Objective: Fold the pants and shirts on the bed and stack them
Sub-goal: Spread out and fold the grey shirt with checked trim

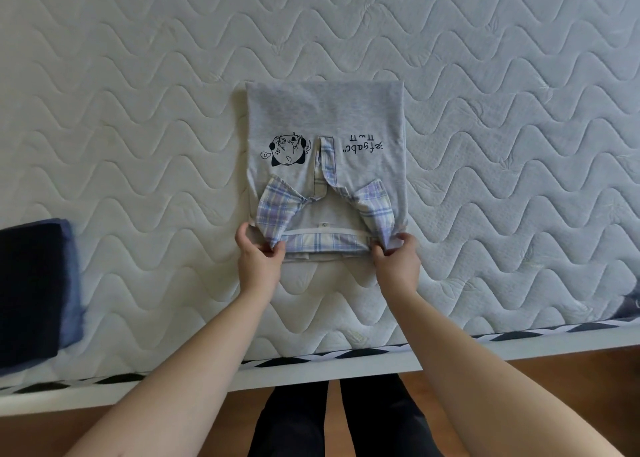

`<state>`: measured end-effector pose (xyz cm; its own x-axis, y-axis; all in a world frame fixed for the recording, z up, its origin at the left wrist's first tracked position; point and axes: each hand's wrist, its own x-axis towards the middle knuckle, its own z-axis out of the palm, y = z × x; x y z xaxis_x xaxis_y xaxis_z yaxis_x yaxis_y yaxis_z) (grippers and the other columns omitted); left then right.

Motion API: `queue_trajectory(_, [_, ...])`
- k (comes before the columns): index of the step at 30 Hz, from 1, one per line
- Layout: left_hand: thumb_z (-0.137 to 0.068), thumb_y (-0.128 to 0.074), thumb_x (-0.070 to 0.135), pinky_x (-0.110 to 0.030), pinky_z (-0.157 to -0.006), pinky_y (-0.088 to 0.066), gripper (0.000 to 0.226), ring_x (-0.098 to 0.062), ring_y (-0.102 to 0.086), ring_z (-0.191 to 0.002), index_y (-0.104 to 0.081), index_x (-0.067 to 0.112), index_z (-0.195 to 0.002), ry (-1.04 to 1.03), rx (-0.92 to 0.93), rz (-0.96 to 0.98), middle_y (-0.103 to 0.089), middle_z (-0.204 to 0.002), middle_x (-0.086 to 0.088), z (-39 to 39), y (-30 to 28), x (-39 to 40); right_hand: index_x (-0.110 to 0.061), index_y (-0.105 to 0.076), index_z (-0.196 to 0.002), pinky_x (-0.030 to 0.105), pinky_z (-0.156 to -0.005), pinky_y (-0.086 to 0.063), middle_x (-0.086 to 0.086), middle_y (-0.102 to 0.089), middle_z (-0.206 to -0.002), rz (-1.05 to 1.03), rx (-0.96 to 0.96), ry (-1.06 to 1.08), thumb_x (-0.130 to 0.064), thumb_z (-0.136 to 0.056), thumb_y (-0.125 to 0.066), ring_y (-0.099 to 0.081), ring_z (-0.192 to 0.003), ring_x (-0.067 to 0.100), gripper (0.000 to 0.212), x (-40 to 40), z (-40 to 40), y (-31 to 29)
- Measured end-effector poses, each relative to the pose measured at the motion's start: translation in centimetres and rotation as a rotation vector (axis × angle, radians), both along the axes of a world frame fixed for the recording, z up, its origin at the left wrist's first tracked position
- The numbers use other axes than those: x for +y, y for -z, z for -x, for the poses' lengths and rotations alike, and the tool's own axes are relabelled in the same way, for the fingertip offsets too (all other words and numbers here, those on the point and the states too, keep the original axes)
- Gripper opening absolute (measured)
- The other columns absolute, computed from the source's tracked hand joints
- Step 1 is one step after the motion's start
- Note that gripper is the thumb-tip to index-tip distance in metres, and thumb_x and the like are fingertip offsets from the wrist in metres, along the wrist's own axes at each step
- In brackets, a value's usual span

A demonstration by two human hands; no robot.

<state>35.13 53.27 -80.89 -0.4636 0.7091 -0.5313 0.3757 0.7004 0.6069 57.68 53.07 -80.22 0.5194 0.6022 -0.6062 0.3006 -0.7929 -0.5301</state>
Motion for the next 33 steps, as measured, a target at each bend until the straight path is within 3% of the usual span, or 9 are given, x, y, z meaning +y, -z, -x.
queue_trajectory(7, [-0.086, -0.066, 0.007, -0.037, -0.069, -0.048, 0.077, -0.022, -0.060, -0.075, -0.023, 0.017, -0.149, 0.106, 0.059, 0.008, -0.063, -0.081, 0.000, 0.2, -0.3, 0.1, -0.021, -0.041, -0.136, 0.038, -0.064, -0.050, 0.006, -0.065, -0.080, -0.006, -0.074, -0.157, -0.016, -0.094, -0.055, -0.063, -0.076, 0.024, 0.044, 0.1, -0.3, 0.0])
queue_trajectory(10, [-0.080, -0.069, 0.003, -0.036, -0.078, -0.048, 0.072, -0.029, -0.056, -0.091, -0.035, 0.012, -0.143, 0.129, 0.166, -0.098, -0.053, -0.111, -0.012, -0.2, -1.2, -0.7, -0.022, -0.041, -0.136, 0.033, -0.063, -0.042, 0.004, -0.064, -0.099, -0.024, -0.132, -0.282, -0.020, -0.091, -0.061, -0.062, -0.088, 0.026, 0.050, -0.3, -0.7, -0.4])
queue_trajectory(13, [-0.080, -0.071, 0.004, -0.037, -0.077, -0.050, 0.057, -0.031, -0.054, -0.089, -0.047, 0.004, -0.132, 0.244, 0.236, -0.295, -0.047, -0.112, -0.018, -1.2, -2.1, -0.5, -0.022, -0.041, -0.138, 0.033, -0.075, -0.044, 0.000, -0.053, -0.121, -0.084, -0.139, -0.250, -0.036, -0.088, -0.070, -0.056, -0.100, 0.018, 0.060, -0.3, -1.0, -0.8])
queue_trajectory(16, [-0.089, -0.064, 0.012, -0.044, -0.077, -0.054, 0.037, -0.028, -0.058, -0.089, -0.055, 0.004, -0.124, 0.450, 0.153, -0.318, -0.048, -0.117, -0.015, -3.2, -2.9, 1.4, -0.023, -0.043, -0.137, 0.030, -0.074, -0.043, -0.006, -0.050, -0.115, -0.113, -0.079, -0.176, -0.046, -0.087, -0.068, -0.052, -0.095, 0.009, 0.060, 0.0, -1.2, -1.0])
queue_trajectory(19, [-0.096, -0.057, 0.020, -0.039, -0.079, -0.053, 0.037, -0.028, -0.063, -0.086, -0.052, 0.008, -0.131, 0.653, 0.048, -0.313, -0.048, -0.130, -0.009, -6.0, -3.3, 4.0, -0.018, -0.053, -0.129, 0.034, -0.074, -0.049, -0.003, -0.060, -0.106, -0.101, 0.023, -0.073, -0.042, -0.097, -0.056, -0.062, -0.094, 0.018, 0.039, 0.3, -1.7, -0.8])
queue_trajectory(24, [-0.094, -0.060, 0.035, -0.035, -0.095, -0.042, 0.060, -0.022, -0.048, -0.126, -0.034, 0.018, -0.146, 0.892, -0.030, -0.164, -0.037, -0.149, -0.003, -10.6, -2.9, 9.0, -0.012, -0.059, -0.109, 0.028, -0.052, -0.045, 0.001, -0.070, -0.088, 0.042, 0.154, 0.024, -0.037, -0.103, -0.044, -0.069, -0.059, 0.014, 0.030, 0.4, -2.7, 0.0])
queue_trajectory(27, [-0.087, -0.070, 0.036, -0.038, -0.088, -0.053, 0.067, -0.027, -0.063, -0.106, -0.035, 0.018, -0.141, 0.868, -0.056, 0.074, -0.048, -0.142, -0.005, -12.0, -2.3, 11.5, -0.006, -0.065, -0.103, 0.021, -0.036, -0.039, 0.000, -0.073, -0.081, 0.107, 0.319, 0.027, -0.039, -0.102, -0.048, -0.070, -0.056, 0.014, 0.037, 0.5, -2.9, 0.1])
queue_trajectory(30, [-0.085, -0.075, 0.030, -0.032, -0.054, -0.056, 0.066, -0.019, -0.067, -0.066, -0.041, 0.015, -0.140, 0.748, -0.128, 0.240, -0.063, -0.116, -0.008, -11.6, -2.0, 12.3, -0.006, -0.067, -0.099, 0.019, -0.036, -0.039, 0.003, -0.074, -0.085, 0.119, 0.452, 0.093, -0.041, -0.099, -0.054, -0.073, -0.062, 0.016, 0.037, 0.7, -2.8, -0.2])
queue_trajectory(33, [-0.088, -0.072, 0.031, -0.030, -0.048, -0.056, 0.032, -0.011, -0.065, -0.060, -0.060, 0.016, -0.113, 0.741, -0.137, 0.199, -0.070, -0.098, -0.007, -10.0, -1.7, 11.6, -0.014, -0.067, -0.094, 0.019, -0.040, -0.041, 0.002, -0.076, -0.085, 0.151, 0.548, 0.160, -0.047, -0.094, -0.059, -0.074, -0.068, 0.012, 0.034, 0.8, -2.5, -0.7])
